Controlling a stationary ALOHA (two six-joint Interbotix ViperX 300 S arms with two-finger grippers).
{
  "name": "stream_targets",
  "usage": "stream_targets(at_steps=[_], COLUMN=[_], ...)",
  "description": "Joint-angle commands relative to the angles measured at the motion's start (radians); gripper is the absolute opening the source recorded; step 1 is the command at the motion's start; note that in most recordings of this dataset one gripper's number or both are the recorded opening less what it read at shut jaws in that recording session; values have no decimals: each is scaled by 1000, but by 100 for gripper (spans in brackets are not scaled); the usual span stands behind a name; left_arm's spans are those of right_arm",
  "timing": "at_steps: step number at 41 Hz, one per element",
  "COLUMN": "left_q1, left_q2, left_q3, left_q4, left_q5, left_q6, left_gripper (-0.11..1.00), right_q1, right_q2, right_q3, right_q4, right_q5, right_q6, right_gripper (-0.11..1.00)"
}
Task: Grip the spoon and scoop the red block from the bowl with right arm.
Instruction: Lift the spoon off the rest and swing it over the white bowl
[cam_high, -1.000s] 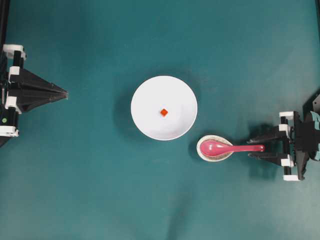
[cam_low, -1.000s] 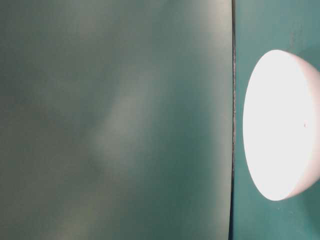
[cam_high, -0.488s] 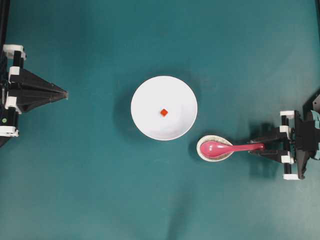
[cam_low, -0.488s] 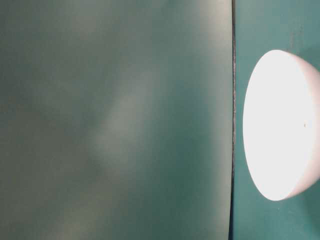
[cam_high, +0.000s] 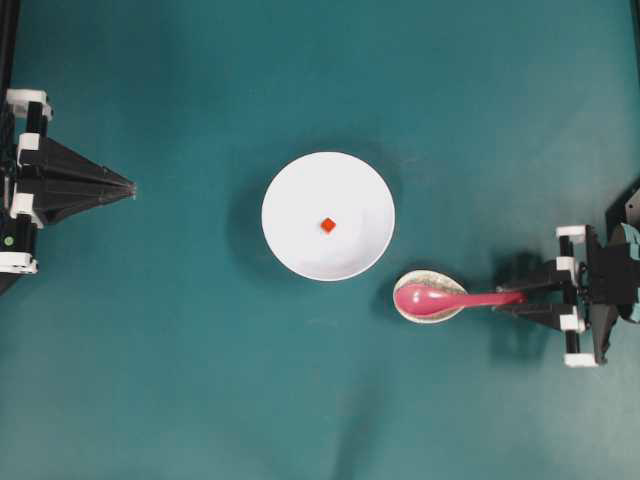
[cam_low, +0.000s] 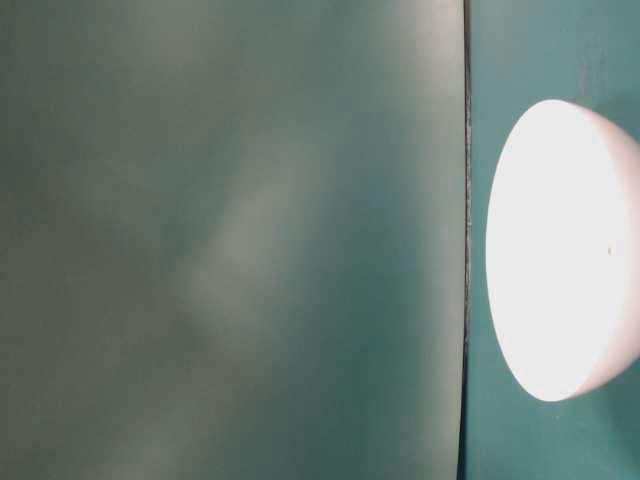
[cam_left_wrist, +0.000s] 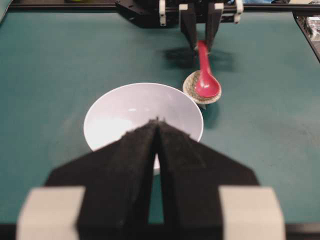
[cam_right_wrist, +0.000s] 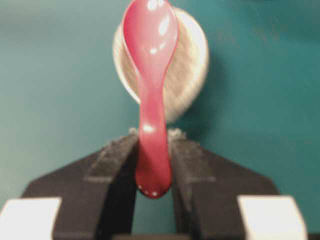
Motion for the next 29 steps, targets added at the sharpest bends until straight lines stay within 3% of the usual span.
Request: stream_targets(at_steps=[1, 9, 16, 22, 29], left_q1=[2, 2, 2, 2, 2], left_q2=[5, 0, 0, 0, 0], left_q3=[-26, -28, -28, -29, -34], left_q4=[0, 0, 0, 0, -2], left_q5=[-11, -11, -14, -20, -20], left_q6=[-8, -14, -15, -15, -25], left_gripper=[0, 0, 0, 0, 0], right_q1=[-15, -86, -235, -445, -752], right_q2=[-89, -284, -477, -603, -638], right_q3=[-35, -81, -158, -272, -453], right_q4=[2, 2, 2, 2, -5], right_q5=[9, 121, 360, 730, 1221], right_q6=[-11, -129, -291, -403, -407], right_gripper=[25, 25, 25, 25, 25])
